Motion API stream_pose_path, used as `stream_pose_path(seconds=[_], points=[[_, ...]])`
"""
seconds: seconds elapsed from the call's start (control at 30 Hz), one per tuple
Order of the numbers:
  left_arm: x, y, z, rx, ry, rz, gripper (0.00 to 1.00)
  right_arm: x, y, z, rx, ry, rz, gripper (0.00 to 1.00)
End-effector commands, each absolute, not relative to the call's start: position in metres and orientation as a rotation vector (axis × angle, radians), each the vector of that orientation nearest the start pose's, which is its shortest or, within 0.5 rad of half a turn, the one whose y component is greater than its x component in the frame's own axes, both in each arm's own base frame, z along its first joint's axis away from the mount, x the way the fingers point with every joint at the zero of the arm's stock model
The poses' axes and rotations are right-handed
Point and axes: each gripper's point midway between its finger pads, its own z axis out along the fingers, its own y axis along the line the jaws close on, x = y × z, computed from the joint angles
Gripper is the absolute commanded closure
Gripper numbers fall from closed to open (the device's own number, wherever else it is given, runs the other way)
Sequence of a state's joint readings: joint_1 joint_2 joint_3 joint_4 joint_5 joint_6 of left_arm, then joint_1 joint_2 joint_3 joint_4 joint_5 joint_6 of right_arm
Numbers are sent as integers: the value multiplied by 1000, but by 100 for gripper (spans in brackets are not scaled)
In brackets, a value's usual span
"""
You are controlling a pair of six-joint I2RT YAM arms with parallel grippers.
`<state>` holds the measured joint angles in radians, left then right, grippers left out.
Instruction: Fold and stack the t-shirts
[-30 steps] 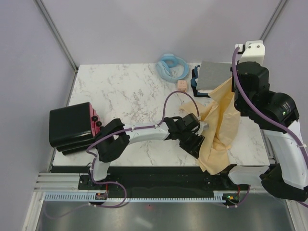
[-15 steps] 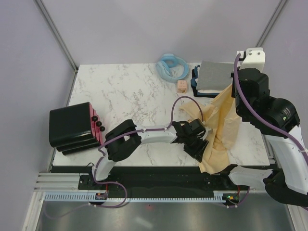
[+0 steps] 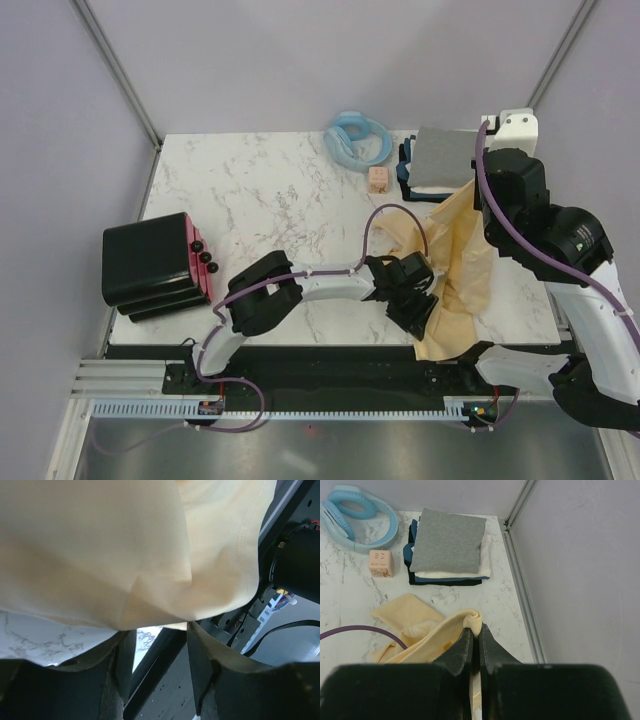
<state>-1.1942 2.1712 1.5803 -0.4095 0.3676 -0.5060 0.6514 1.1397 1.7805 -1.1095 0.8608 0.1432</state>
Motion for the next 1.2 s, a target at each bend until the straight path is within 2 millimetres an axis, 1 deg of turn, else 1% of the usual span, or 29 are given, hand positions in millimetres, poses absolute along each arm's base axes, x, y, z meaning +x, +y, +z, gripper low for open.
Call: stream_pose_path(seconds=[0.0, 0.13, 0.17, 0.2, 0.23, 0.3, 0.33, 0.4, 0.43, 0.47, 0.5, 0.53, 0.57, 0.6, 0.63, 0.73, 0.8, 0.87, 0.9, 0.93, 0.97, 1.0, 1.03, 1.07, 1.1, 1.13, 1.17], points=[[102, -510, 29, 1102, 2651, -1000, 47, 255, 35, 429, 63, 1861, -290, 100], [97, -508, 15, 1103, 2695, -944, 48, 254, 34, 427, 61, 1862, -287, 100], [96, -504, 11, 1105, 2716, -918, 48, 254, 34, 425, 56, 1867, -288, 100], [97, -505, 10, 1102, 2716, -904, 48, 254, 36, 424, 55, 1868, -279, 100], [97, -503, 3, 1101, 2729, -879, 49, 254, 35, 424, 56, 1868, -277, 100], [98, -501, -1, 1096, 2748, -833, 53, 253, 37, 423, 56, 1869, -263, 100], [98, -498, -9, 1094, 2771, -800, 55, 253, 37, 422, 57, 1869, -258, 100], [99, -491, -15, 1083, 2811, -722, 69, 251, 36, 423, 61, 1866, -252, 100], [100, -488, -18, 1082, 2823, -696, 81, 251, 37, 423, 61, 1865, -242, 100], [101, -483, -25, 1078, 2840, -651, 82, 250, 36, 424, 66, 1861, -237, 100], [103, -477, -27, 1068, 2859, -583, 84, 250, 37, 425, 65, 1859, -230, 100], [104, -474, -29, 1067, 2865, -557, 87, 249, 37, 425, 73, 1855, -223, 100], [104, -471, -34, 1070, 2879, -527, 91, 248, 36, 426, 76, 1852, -218, 100], [103, -469, -36, 1070, 2884, -515, 96, 247, 36, 426, 75, 1850, -213, 100], [104, -467, -37, 1070, 2889, -505, 98, 247, 36, 426, 78, 1848, -210, 100], [105, -466, -37, 1068, 2887, -494, 98, 247, 37, 422, 78, 1853, -205, 100], [108, -468, -33, 1079, 2861, -495, 98, 246, 37, 419, 76, 1861, -205, 100], [113, -466, -29, 1077, 2840, -473, 98, 246, 37, 416, 76, 1866, -204, 100], [121, -459, -29, 1049, 2821, -410, 98, 246, 38, 415, 77, 1868, -198, 100], [129, -457, -16, 1010, 2791, -404, 98, 246, 38, 414, 79, 1869, -197, 100], [136, -452, -11, 970, 2779, -380, 98, 246, 39, 413, 78, 1872, -196, 100], [140, -440, -14, 923, 2796, -336, 98, 246, 39, 412, 79, 1873, -193, 100], [153, -434, 2, 860, 2792, -362, 98, 246, 39, 411, 79, 1875, -196, 100], [158, -426, 5, 820, 2807, -356, 98, 247, 39, 409, 75, 1880, -199, 100], [166, -407, 2, 757, 2819, -290, 98, 247, 39, 408, 73, 1883, -202, 100], [182, -395, 15, 677, 2810, -293, 98, 247, 40, 408, 73, 1883, -199, 100], [186, -374, 11, 626, 2825, -234, 98, 248, 41, 406, 69, 1888, -202, 100]])
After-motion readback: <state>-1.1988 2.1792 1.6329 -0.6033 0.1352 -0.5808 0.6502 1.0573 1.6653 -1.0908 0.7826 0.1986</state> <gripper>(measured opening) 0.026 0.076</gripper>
